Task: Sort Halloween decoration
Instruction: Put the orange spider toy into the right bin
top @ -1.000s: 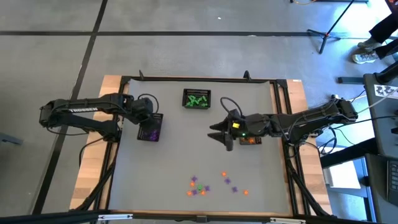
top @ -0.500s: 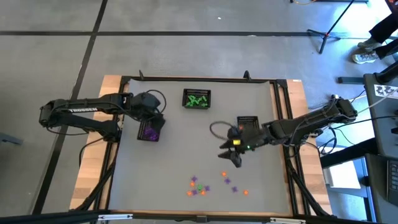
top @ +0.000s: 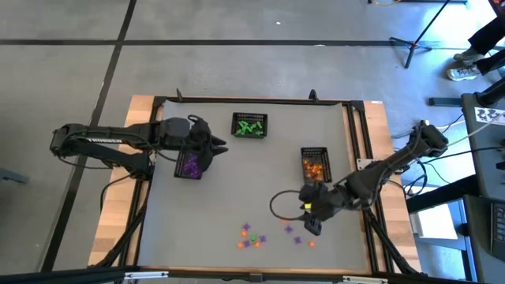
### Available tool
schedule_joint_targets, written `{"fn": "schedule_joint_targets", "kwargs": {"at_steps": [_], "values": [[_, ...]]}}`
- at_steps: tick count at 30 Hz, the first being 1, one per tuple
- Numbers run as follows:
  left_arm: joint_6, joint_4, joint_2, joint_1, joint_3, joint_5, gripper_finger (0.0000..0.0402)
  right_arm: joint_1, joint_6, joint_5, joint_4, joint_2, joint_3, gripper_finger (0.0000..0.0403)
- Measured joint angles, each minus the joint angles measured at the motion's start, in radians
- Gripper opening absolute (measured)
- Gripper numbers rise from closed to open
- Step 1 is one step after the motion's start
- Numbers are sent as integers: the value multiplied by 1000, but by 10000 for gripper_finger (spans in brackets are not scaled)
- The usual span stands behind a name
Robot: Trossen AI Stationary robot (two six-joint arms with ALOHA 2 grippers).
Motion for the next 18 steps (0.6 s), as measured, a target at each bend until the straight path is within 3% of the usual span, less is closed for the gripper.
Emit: {"fn": "schedule_joint_targets", "kwargs": {"at_steps": [6,10,18], "values": [[1,-3,1,-31,0,-8,134,-13,-11,-7,103,129,0,209],[2,-6,7,-31,0,-8,134,-26,-12,-67,179,197,0,209],[2,-3,6,-32,0,-8,133,-49,-12,-130,227,228,0,209]]}}
